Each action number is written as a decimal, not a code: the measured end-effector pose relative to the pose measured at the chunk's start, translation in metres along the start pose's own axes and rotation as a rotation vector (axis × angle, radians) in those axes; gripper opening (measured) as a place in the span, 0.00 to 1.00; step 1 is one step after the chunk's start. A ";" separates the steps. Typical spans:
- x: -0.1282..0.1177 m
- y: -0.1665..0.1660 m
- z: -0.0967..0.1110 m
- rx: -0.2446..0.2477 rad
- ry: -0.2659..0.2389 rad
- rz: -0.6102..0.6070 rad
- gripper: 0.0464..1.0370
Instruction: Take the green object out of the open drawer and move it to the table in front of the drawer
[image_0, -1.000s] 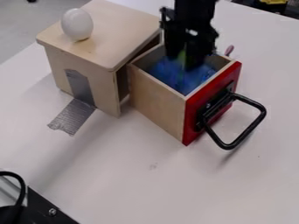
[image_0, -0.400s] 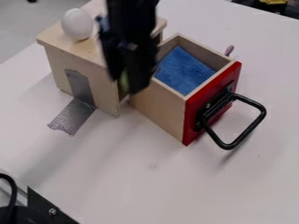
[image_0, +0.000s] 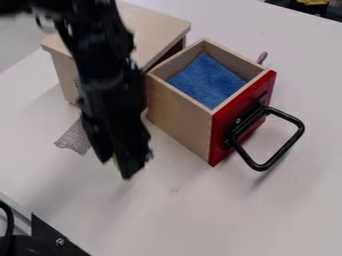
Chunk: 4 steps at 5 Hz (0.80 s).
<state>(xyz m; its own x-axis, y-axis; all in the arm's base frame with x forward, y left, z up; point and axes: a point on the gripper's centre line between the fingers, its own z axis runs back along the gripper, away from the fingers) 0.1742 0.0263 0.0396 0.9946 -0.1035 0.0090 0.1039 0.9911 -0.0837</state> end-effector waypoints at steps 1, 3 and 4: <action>0.005 0.007 -0.033 0.004 0.027 0.009 0.54; 0.015 0.009 -0.045 0.010 0.054 -0.002 0.58; 0.000 0.000 -0.030 0.047 0.064 -0.007 0.88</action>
<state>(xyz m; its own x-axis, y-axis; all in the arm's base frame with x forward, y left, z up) 0.1741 0.0242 0.0099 0.9920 -0.1137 -0.0549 0.1118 0.9931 -0.0365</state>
